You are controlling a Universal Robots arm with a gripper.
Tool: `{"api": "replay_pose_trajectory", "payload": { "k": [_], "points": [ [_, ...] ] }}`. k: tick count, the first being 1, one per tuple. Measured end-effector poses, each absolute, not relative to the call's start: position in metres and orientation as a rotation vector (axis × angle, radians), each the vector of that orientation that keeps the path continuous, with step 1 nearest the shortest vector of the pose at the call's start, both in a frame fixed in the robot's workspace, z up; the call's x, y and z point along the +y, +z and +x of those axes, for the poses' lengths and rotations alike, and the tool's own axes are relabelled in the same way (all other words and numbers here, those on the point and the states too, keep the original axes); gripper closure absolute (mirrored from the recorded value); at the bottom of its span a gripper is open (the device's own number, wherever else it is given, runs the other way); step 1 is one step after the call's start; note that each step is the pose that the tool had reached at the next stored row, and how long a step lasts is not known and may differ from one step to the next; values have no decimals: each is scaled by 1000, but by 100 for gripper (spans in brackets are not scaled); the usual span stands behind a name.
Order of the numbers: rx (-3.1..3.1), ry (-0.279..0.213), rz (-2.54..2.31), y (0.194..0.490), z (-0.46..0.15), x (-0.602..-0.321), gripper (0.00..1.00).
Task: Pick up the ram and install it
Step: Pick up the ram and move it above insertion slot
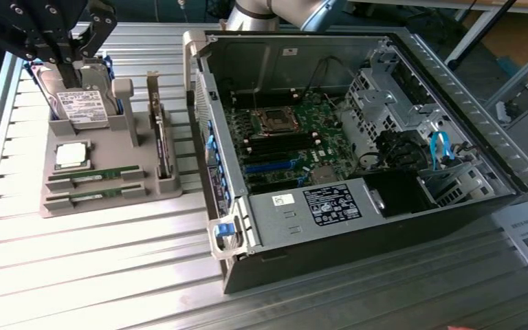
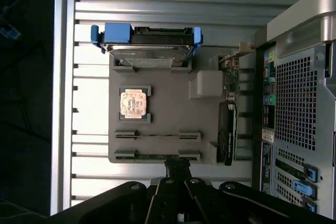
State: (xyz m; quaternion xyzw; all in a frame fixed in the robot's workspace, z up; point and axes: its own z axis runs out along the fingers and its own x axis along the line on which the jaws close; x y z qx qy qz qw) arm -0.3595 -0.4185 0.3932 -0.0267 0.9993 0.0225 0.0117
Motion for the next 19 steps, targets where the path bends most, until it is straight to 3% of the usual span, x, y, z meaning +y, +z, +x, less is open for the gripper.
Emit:
{"api": "replay_pose_trajectory", "payload": {
  "k": [19],
  "points": [
    [3020,77,-816,393,-359,-418,90]
  ]
}}
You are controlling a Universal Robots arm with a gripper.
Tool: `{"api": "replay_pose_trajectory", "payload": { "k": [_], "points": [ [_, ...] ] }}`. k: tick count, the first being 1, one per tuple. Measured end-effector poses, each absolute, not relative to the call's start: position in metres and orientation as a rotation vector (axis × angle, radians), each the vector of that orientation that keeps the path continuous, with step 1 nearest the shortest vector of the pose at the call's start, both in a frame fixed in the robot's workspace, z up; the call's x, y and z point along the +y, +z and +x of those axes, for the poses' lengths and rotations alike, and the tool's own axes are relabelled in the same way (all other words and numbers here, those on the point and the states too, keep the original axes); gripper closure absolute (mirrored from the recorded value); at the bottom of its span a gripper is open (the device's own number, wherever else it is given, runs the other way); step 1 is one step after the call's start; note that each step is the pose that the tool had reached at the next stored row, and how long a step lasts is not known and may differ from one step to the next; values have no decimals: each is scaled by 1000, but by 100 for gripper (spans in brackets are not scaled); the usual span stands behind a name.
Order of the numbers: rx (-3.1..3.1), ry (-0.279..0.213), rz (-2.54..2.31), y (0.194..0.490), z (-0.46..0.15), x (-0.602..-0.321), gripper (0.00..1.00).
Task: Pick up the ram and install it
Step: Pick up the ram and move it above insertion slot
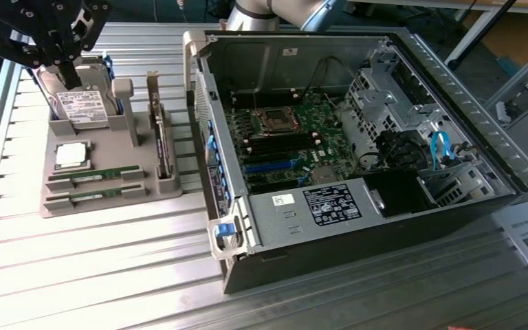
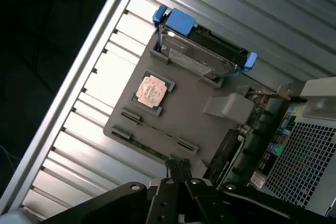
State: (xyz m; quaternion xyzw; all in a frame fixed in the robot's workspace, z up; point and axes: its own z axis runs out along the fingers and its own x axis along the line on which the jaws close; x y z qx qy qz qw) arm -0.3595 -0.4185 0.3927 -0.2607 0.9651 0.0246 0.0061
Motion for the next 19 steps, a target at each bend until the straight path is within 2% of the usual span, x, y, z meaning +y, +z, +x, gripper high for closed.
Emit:
{"api": "replay_pose_trajectory", "payload": {
  "k": [19],
  "points": [
    [2772,73,-1478,390,-360,-418,90]
  ]
}}
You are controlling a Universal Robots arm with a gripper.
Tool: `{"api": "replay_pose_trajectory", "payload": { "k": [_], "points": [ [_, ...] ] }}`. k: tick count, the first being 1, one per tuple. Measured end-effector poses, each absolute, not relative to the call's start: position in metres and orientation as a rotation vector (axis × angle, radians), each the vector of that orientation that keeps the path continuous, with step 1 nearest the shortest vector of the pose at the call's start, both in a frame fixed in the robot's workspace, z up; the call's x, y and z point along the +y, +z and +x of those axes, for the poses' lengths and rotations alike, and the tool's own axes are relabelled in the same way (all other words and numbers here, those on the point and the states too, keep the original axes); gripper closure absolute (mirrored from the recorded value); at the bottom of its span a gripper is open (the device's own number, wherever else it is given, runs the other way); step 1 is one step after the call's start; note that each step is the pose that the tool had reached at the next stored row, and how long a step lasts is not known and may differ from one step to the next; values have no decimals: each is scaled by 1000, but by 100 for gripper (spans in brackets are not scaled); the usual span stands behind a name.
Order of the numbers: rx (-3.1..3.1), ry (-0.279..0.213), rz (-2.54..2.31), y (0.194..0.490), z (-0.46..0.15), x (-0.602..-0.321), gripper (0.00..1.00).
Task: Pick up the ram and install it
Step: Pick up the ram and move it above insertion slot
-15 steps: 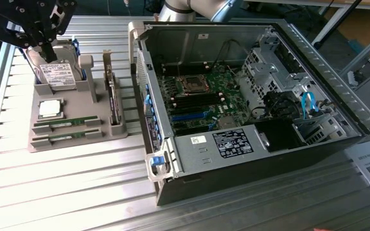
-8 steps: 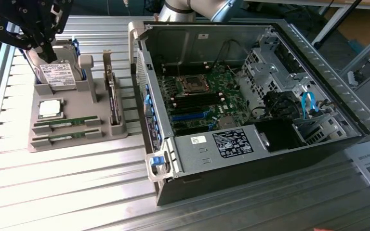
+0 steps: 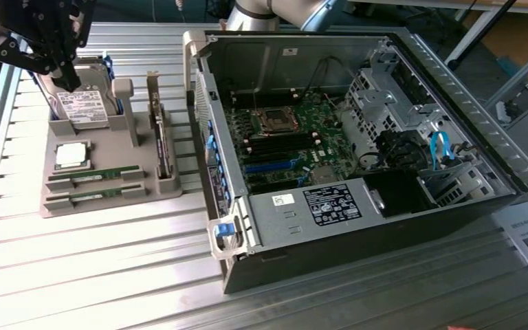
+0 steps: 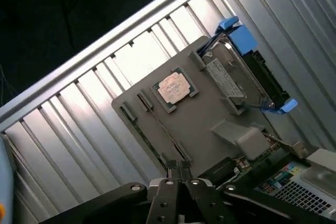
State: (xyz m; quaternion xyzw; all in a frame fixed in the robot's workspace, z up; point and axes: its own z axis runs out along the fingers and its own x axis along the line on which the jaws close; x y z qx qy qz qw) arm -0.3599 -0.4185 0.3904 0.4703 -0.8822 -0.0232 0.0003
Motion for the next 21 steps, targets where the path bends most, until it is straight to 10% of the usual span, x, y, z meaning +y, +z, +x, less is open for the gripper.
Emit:
{"api": "replay_pose_trajectory", "payload": {
  "k": [21],
  "points": [
    [-2399,-70,2011,388,-360,-418,90]
  ]
}}
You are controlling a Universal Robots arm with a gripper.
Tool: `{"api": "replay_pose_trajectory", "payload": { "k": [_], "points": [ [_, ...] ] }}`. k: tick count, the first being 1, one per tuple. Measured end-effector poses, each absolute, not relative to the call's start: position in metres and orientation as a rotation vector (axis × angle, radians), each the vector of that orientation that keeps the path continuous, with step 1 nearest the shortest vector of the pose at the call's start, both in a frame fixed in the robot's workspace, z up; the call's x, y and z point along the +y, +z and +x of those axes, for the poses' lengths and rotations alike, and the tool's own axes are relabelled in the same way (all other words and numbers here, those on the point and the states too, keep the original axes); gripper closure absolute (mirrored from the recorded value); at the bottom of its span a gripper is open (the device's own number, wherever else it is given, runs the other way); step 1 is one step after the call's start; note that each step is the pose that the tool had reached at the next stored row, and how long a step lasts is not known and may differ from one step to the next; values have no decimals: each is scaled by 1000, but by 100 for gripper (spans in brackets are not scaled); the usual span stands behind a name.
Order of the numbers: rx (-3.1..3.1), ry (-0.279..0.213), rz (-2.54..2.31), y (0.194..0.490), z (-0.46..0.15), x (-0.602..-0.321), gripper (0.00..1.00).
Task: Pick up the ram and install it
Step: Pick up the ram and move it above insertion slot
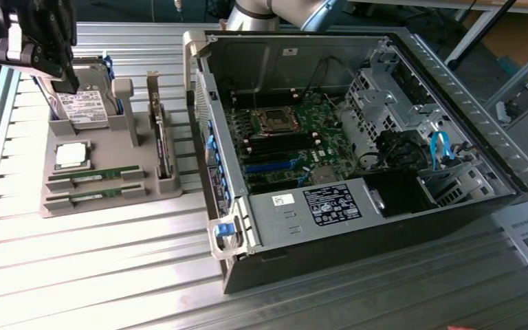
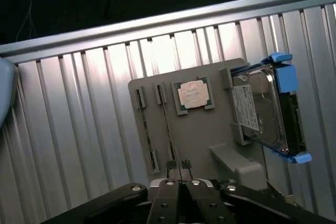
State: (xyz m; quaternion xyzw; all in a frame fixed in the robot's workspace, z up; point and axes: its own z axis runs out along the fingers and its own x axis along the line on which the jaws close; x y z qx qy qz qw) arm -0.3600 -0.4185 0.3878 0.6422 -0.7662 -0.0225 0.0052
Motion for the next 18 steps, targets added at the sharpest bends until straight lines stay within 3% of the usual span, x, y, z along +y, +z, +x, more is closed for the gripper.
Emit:
{"api": "replay_pose_trajectory", "payload": {
  "k": [18],
  "points": [
    [-2324,-70,2095,386,-360,-418,90]
  ]
}}
